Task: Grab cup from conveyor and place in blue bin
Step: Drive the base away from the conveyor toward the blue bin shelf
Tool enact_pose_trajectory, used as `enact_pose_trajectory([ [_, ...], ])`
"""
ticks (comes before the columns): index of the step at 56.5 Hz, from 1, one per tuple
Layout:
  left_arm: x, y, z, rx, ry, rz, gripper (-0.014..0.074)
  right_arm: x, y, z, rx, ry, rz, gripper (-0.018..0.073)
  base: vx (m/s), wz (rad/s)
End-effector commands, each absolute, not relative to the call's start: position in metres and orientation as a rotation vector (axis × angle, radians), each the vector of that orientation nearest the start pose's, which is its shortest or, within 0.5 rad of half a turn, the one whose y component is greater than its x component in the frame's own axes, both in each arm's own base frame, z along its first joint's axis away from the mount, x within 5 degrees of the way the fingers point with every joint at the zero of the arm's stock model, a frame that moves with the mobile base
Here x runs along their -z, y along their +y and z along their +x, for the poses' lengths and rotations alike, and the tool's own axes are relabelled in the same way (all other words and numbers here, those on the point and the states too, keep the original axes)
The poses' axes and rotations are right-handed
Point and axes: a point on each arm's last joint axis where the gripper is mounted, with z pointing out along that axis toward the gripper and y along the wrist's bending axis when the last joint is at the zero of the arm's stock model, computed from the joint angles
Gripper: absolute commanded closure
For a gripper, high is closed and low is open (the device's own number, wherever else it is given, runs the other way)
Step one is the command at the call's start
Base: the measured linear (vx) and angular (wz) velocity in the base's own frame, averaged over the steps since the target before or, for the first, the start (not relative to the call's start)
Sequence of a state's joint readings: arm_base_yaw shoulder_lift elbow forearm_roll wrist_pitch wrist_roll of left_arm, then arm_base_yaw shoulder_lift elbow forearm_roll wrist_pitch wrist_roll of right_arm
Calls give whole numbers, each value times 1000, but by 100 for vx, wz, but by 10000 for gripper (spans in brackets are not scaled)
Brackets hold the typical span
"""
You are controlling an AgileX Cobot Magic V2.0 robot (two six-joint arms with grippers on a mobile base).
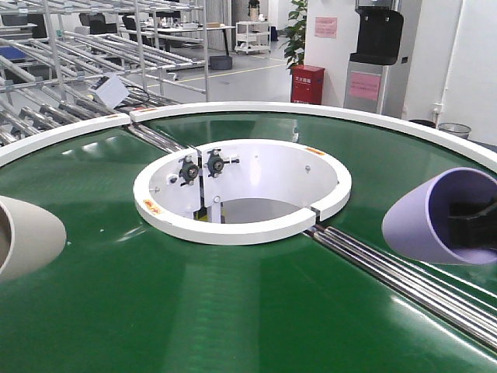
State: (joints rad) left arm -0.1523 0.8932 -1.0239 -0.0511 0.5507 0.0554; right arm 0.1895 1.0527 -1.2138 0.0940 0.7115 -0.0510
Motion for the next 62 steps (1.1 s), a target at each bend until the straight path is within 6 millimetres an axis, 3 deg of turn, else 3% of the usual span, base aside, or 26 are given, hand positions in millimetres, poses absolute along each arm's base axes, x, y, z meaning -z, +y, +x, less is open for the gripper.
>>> enact_pose_trajectory([
  [1, -432, -31, 174, 144, 1766, 158, 601, -451, 43, 204, -191, 1894, -189, 568, -17, 6],
  [25, -432, -31, 174, 144, 1765, 158, 601, -451, 43, 204, -191, 1894, -189, 568, -18, -9],
  [62, -432, -31, 174, 144, 1765, 158, 601, -451, 43, 204, -191, 1894, -189, 568, -20, -31],
])
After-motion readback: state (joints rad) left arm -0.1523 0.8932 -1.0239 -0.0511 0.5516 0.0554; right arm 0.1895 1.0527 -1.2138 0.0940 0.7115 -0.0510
